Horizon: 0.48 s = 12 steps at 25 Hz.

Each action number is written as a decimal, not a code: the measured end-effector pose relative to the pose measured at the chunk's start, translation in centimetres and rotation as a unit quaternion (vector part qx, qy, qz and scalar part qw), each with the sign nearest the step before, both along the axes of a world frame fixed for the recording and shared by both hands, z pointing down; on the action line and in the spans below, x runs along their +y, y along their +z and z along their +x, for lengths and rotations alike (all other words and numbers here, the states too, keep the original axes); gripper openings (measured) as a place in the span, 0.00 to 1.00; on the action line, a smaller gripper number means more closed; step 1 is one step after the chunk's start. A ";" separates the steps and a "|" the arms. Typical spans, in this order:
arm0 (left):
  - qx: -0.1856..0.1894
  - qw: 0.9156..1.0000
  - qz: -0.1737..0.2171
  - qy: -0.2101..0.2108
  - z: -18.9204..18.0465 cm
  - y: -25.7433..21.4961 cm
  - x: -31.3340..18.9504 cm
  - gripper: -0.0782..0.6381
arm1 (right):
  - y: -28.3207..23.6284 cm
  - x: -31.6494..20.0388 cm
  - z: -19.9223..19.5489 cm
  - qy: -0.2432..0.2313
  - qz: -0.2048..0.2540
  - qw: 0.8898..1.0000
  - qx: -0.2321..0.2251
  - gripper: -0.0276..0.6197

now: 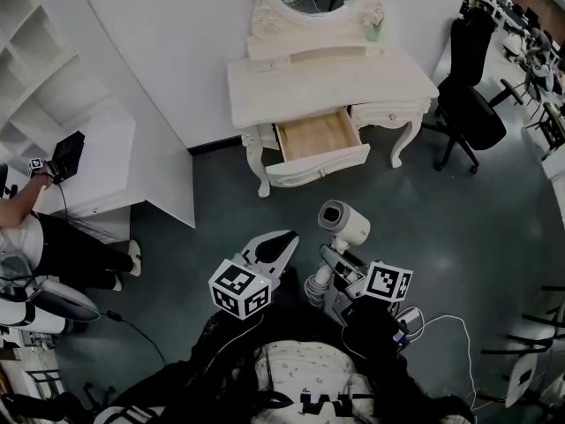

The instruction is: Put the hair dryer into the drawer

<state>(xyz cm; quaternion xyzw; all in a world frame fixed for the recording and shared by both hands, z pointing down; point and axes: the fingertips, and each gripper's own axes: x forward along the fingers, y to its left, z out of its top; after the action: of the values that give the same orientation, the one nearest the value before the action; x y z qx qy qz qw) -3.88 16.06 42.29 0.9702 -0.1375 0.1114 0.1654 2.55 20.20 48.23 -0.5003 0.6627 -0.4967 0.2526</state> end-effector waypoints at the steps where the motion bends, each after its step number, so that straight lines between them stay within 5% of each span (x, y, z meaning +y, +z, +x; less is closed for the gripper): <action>1: 0.000 1.000 -0.001 0.003 0.2 0.1 -0.5 0.15 | 0.2 -0.5 0.1 -0.001 -0.005 1.000 0.002 0.37; 12: 0.003 0.999 0.000 0.035 1.6 0.3 -13.9 0.15 | 0.9 -13.1 0.8 0.017 -0.035 0.999 -0.003 0.37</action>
<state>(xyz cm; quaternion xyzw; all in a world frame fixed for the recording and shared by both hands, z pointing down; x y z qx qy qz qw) -2.24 2.12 42.55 0.9748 -0.1029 0.1143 0.1617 3.39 7.10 49.15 -0.5185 0.6357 -0.5168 0.2447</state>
